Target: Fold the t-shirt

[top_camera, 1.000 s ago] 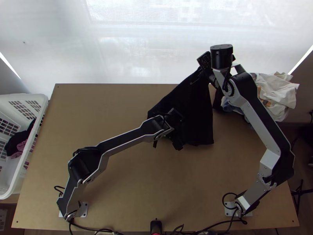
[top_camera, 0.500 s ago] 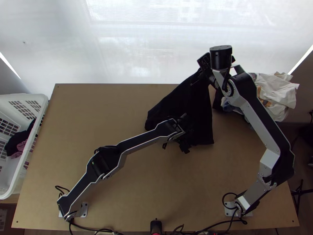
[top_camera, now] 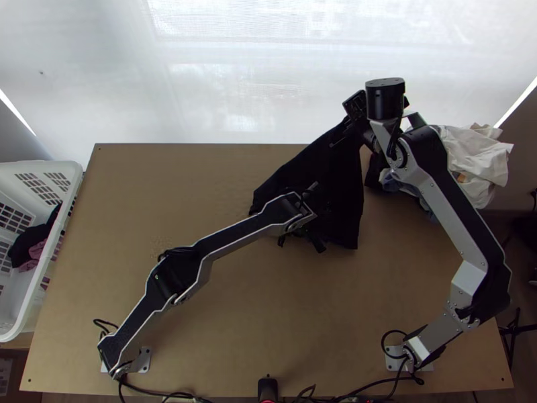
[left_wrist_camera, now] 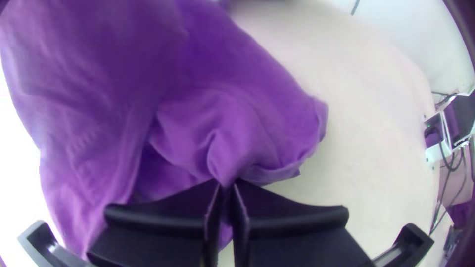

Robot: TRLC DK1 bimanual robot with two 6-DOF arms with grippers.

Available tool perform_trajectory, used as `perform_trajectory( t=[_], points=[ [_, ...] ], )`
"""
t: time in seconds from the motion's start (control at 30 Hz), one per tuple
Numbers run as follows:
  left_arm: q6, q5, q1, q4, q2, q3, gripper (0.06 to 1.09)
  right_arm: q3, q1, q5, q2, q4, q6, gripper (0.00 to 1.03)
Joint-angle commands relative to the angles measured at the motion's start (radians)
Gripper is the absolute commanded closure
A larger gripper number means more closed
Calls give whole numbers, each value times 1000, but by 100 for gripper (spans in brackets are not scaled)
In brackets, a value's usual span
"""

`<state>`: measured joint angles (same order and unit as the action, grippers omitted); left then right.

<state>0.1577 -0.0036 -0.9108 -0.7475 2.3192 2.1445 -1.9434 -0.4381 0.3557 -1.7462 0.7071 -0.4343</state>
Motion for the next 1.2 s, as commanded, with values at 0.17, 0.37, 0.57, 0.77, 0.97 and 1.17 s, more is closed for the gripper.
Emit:
perform_trajectory(
  t=[0.17, 0.37, 0.57, 0.77, 0.97, 1.17],
  points=[
    [-46, 24, 196, -164, -391, -17, 105, -19, -1, 0, 53, 6, -3, 100],
    [-52, 24, 329, -207, -612, -81, 105, -115, 7, 0, 76, 60, 6, 100],
    [-98, 25, 492, -220, -794, -117, 105, -235, 42, 20, 83, 172, 74, 100],
    [-106, 24, 658, -194, -905, -67, 105, -327, 59, 19, 123, 258, 126, 100],
    [-101, 13, 768, -161, -946, 38, 105, -331, 27, -8, 195, 262, 132, 100],
    [-43, 2, 764, -162, -1011, 48, 105, -308, -31, -26, 261, 315, 131, 100]
  ],
)
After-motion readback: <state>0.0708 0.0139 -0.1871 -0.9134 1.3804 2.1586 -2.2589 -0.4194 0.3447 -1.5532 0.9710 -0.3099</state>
